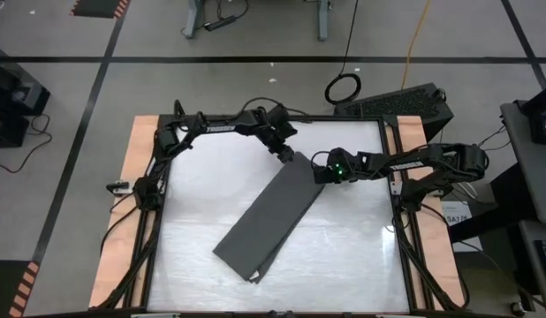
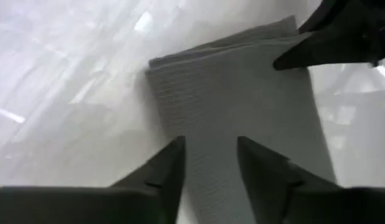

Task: Roll towel into tight, uniform cylinder
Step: Roll the gray towel

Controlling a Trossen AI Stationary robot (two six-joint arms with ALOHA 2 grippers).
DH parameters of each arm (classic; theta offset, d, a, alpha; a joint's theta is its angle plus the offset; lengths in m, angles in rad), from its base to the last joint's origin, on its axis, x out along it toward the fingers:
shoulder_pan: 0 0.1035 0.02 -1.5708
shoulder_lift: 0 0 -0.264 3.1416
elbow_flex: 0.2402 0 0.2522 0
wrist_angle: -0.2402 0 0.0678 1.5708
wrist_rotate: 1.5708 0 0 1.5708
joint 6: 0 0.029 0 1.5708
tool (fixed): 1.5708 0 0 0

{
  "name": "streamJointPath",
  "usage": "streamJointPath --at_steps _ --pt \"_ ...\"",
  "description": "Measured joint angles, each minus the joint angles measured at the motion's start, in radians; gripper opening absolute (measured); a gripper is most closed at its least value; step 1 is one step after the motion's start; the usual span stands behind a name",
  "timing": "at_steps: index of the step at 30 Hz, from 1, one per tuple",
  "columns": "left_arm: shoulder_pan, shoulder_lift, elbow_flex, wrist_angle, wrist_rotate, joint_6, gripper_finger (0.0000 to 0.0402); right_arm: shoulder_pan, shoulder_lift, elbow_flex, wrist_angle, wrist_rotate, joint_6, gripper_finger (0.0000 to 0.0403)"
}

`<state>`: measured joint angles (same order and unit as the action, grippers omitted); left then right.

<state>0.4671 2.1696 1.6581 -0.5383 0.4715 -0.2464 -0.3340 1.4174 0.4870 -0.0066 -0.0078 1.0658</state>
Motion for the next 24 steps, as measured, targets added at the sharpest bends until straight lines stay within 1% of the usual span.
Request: streamJointPath --at_steps 3,5,7,9,11,13,18,21,24 --pt "-0.018 0.000 0.000 -0.002 -0.069 -0.013 0.0202 0.000 0.000 0.000 0.045 0.000 -0.046 0.0004" --pt "-0.023 0.000 0.000 0.006 -0.101 -0.022 0.0219 0.000 0.000 0.000 0.058 0.001 -0.057 0.0004" --pt "-0.024 0.004 0.000 0.012 -0.127 -0.034 0.0223 0.000 0.000 0.000 0.054 0.001 -0.057 0.0004" --pt "-0.024 0.010 0.000 0.022 -0.126 -0.035 0.0218 0.000 0.000 0.000 0.055 0.001 -0.057 0.0004" --pt "-0.023 0.012 0.000 0.026 -0.124 -0.032 0.0197 0.000 0.000 0.000 0.055 0.001 -0.057 0.0004" --pt "-0.023 0.022 0.001 0.054 -0.120 -0.029 0.0165 0.000 0.000 0.000 0.056 0.001 -0.057 0.0004" --pt "-0.023 0.026 -0.001 0.053 -0.125 -0.021 0.0084 0.000 -0.001 0.000 0.070 0.001 -0.058 0.0004" --pt "-0.023 0.026 0.000 0.041 -0.129 -0.040 0.0050 0.000 -0.001 0.000 0.088 -0.015 -0.057 0.0004" --pt "-0.024 0.026 0.000 0.040 -0.131 -0.083 0.0028 0.000 -0.001 0.001 0.099 -0.026 -0.057 0.0004"
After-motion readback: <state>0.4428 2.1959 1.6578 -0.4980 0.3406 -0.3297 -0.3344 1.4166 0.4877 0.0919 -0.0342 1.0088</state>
